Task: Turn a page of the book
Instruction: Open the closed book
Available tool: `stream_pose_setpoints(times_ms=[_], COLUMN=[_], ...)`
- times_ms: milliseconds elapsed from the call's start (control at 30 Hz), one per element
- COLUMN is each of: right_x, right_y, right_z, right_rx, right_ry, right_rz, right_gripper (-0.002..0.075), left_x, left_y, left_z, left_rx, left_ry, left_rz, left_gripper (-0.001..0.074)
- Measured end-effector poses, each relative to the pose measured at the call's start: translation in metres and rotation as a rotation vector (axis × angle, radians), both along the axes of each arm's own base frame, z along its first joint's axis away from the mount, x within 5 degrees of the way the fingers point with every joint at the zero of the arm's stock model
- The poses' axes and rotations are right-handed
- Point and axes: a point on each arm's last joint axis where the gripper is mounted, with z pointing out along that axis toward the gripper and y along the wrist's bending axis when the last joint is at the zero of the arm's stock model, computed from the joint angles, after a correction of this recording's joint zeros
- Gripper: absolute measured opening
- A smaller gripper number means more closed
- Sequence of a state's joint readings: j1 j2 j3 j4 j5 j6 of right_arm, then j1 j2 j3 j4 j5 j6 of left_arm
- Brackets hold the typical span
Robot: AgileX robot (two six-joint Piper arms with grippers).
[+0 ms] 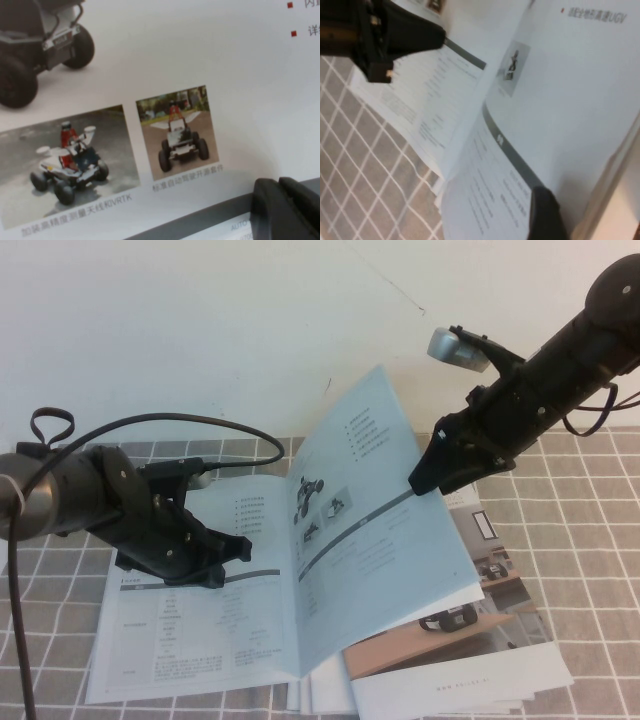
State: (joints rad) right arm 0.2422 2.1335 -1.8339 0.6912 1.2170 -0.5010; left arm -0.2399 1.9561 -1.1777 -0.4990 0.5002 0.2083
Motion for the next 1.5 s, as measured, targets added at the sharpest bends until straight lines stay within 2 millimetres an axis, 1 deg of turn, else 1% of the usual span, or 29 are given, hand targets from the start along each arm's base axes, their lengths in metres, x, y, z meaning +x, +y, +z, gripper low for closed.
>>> stream_pose_setpoints(times_ms=[200, 733, 800, 967, 1067, 1167, 1367, 1500], right_x=[0.000, 0.000, 0.002, 0.007, 0.008, 0.008, 0.004, 0.004], right_y=[0.007, 0.004, 0.003, 0.004, 0.004, 0.004, 0.002, 0.002], right_z=[0.006, 0.005, 0.008, 0.024, 0.028, 0.027, 0.012, 0.011], right_rx=[0.101, 0.052, 0.042, 0.046, 0.050, 0.048, 0.036, 0.035], right_ry=[-0.011, -0.041, -0.059, -0.121, -0.134, -0.128, -0.081, -0.078], right_rz=[0.018, 0.043, 0.049, 0.050, 0.049, 0.049, 0.039, 0.039], right_gripper=[0.0393, 0.0393, 0.0393, 0.0393, 0.0393, 0.0393, 0.0393, 0.0393], left_x=[0.000, 0.000, 0.000, 0.000, 0.000, 0.000, 0.000, 0.000], left_y=[0.000, 0.000, 0.000, 0.000, 0.000, 0.000, -0.001, -0.001], left_z=[0.000, 0.000, 0.000, 0.000, 0.000, 0.000, 0.000, 0.000], left_rx=[-0.002, -0.002, -0.002, -0.003, -0.004, -0.006, -0.008, -0.005], left_ry=[0.000, 0.001, 0.001, 0.000, 0.000, 0.000, 0.001, -0.003], left_rz=[0.001, 0.002, 0.002, 0.000, 0.001, 0.002, 0.004, -0.006], left_gripper=[-0.0004, -0.0004, -0.0004, -0.0004, -0.0004, -0.0004, -0.0004, -0.0004])
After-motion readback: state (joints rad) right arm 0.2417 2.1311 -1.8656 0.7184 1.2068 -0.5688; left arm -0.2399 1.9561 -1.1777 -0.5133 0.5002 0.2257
